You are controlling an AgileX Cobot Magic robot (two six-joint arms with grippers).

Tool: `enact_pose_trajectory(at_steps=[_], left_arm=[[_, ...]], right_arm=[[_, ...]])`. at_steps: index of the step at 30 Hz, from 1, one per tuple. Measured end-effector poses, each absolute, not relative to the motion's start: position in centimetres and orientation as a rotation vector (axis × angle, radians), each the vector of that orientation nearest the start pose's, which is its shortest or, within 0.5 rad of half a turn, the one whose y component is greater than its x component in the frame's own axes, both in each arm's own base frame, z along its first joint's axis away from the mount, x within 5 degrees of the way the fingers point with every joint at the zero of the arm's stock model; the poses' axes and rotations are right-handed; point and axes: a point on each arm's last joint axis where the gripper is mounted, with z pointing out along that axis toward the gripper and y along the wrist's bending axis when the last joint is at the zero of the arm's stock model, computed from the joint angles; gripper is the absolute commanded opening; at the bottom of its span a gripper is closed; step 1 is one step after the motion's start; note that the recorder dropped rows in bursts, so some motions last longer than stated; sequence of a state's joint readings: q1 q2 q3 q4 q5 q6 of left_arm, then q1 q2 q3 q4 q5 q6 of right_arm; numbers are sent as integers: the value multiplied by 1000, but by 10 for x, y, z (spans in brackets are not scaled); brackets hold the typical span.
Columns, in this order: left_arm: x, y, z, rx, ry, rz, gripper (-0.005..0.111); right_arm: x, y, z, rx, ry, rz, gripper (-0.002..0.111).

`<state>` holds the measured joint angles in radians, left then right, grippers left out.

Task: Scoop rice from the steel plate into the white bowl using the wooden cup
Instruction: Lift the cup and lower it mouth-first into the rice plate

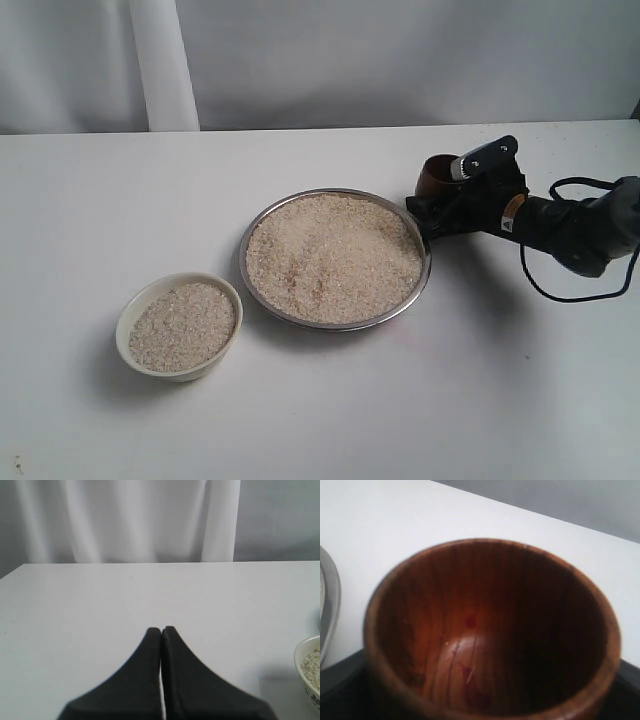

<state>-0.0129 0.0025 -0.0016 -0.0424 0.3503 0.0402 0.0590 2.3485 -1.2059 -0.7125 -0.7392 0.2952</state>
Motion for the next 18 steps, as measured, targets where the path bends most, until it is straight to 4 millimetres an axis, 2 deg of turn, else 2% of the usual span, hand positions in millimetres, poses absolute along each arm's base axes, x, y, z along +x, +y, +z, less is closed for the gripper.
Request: enact_pose_trajectory(at_steps=[1, 2, 6, 9, 12, 16, 18], left_arm=[[53, -2, 182, 22, 1834, -22, 0], [53, -2, 182, 22, 1834, -22, 0], [53, -2, 182, 22, 1834, -22, 0], [53, -2, 182, 22, 1834, -22, 0], [53, -2, 182, 22, 1834, -22, 0], [53, -2, 182, 22, 1834, -22, 0], [53, -2, 182, 22, 1834, -22, 0]], right_arm=[[439, 66, 54, -604, 1891, 323, 37], [439, 66, 54, -604, 1891, 323, 25], [439, 66, 54, -605, 1890, 323, 0], [439, 65, 54, -629, 1896, 293, 0], [440, 61, 62, -654, 1943, 221, 0], [440, 57, 87, -706, 1993, 114, 0], [438, 60, 107, -757, 1995, 61, 0]])
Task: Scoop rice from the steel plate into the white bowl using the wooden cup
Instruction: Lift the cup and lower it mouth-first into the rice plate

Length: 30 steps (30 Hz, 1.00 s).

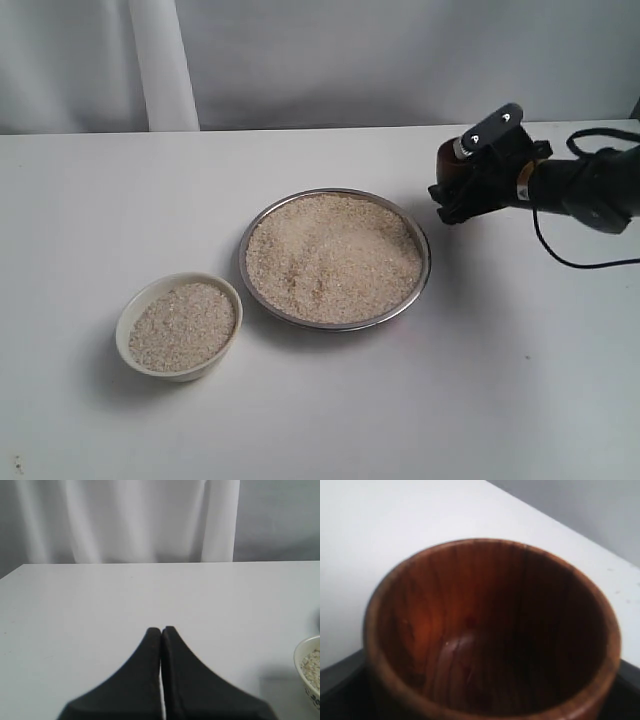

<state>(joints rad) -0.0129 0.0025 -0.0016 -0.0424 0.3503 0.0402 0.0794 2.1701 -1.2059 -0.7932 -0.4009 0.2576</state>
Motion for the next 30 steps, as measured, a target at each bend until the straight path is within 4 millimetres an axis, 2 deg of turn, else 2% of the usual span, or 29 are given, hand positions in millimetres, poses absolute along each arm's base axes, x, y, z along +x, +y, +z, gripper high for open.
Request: enact_pose_trajectory(at_steps=[3, 7, 10, 14, 17, 22, 27, 30], left_arm=[[53, -2, 182, 22, 1834, -22, 0], [53, -2, 182, 22, 1834, -22, 0], [53, -2, 182, 22, 1834, -22, 0], [53, -2, 182, 22, 1834, -22, 0], [53, -2, 182, 22, 1834, -22, 0], [53, -2, 182, 22, 1834, -22, 0], [53, -2, 182, 22, 1834, -22, 0], [53, -2, 182, 22, 1834, -22, 0]], right_arm=[[433, 71, 139, -824, 1968, -7, 0], [419, 99, 182, -957, 1903, -108, 0], [409, 125, 203, -1065, 1870, -212, 0], [396, 161, 226, -1246, 1847, -470, 0], [383, 182, 231, -1431, 1845, -623, 0], [361, 209, 238, -1690, 1830, -726, 0], [352, 216, 241, -1815, 1841, -816, 0], [354, 221, 229, -1887, 1855, -875, 0]])
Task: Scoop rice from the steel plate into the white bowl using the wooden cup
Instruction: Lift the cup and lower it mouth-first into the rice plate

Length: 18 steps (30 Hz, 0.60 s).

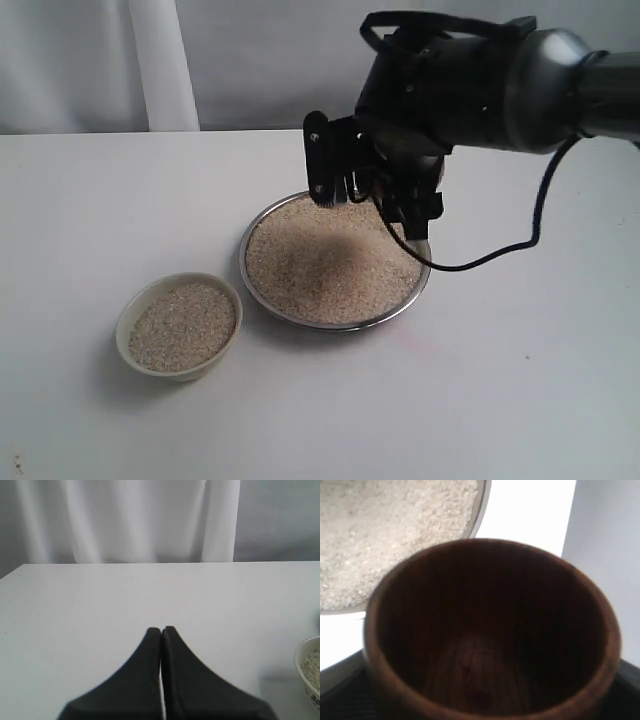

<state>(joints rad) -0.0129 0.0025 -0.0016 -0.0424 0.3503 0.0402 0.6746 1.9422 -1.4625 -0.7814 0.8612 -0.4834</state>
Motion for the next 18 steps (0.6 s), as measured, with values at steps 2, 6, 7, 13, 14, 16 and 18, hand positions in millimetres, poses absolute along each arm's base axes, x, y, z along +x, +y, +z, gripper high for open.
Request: enact_pose_trajectory(at_steps=[2, 6, 7, 13, 14, 16, 18], left_arm=[[53, -2, 182, 22, 1834, -22, 0], [53, -2, 182, 22, 1834, -22, 0], [53, -2, 182, 22, 1834, -22, 0], [53, -2, 182, 22, 1834, -22, 0], [53, -2, 182, 22, 1834, -22, 0], [53, -2, 182, 22, 1834, -22, 0], [53, -2, 182, 22, 1834, -22, 0]], right_arm=[[356, 223, 218, -1933, 1858, -923, 0], [361, 231, 187, -2043, 1849, -1019, 0], [362, 233, 182, -2061, 1846, -1033, 0], [371, 246, 152, -2131, 1816, -1115, 0], [372, 250, 149, -2137, 1810, -1122, 0], [373, 254, 144, -2157, 1787, -1160, 0], [373, 256, 139, -2179, 1770, -1212, 0]])
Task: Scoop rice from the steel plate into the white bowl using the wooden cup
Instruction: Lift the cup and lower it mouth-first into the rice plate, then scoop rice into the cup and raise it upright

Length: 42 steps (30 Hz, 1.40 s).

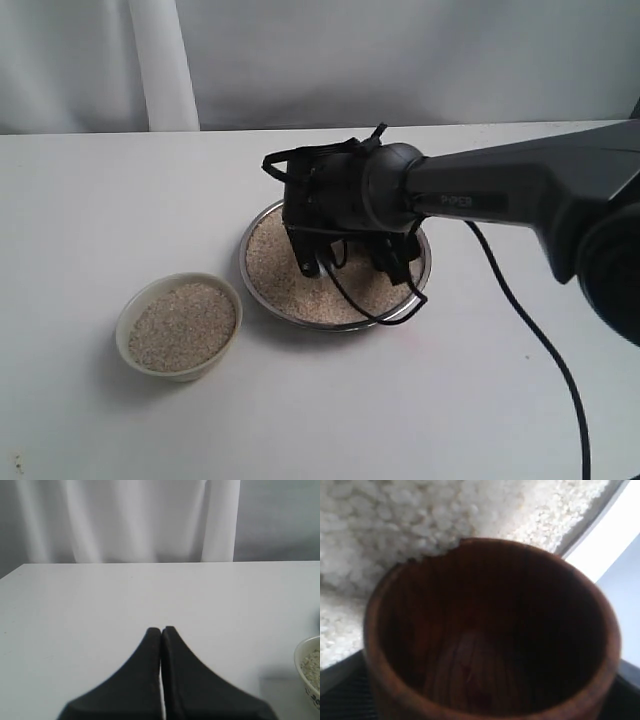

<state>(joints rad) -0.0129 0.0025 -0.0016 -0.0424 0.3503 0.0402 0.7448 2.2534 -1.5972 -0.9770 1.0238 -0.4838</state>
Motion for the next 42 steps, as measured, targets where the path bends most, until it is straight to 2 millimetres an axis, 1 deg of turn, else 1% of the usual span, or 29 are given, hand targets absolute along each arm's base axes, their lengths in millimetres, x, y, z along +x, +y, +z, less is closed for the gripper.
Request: enact_pose_trajectory(at_steps=[4, 9, 15, 23, 34, 36, 42], left_arm=[[53, -2, 182, 22, 1834, -22, 0], [53, -2, 182, 22, 1834, -22, 0], [53, -2, 182, 22, 1834, -22, 0], [53, -2, 182, 22, 1834, -22, 0], [53, -2, 182, 22, 1834, -22, 0], [53, -2, 182, 22, 1834, -22, 0], [53, -2, 182, 22, 1834, -22, 0]], right_arm=[[372, 254, 135, -2201, 1773, -1266, 0], [372, 252, 136, -2209, 1785, -1292, 0], [369, 255, 131, -2210, 1834, -1187, 0], [369, 258, 118, -2240, 1832, -1156, 0], [371, 267, 112, -2172, 1861, -938, 0], [373, 266, 112, -2147, 1887, -893, 0], [384, 254, 114, -2025, 2013, -733, 0]])
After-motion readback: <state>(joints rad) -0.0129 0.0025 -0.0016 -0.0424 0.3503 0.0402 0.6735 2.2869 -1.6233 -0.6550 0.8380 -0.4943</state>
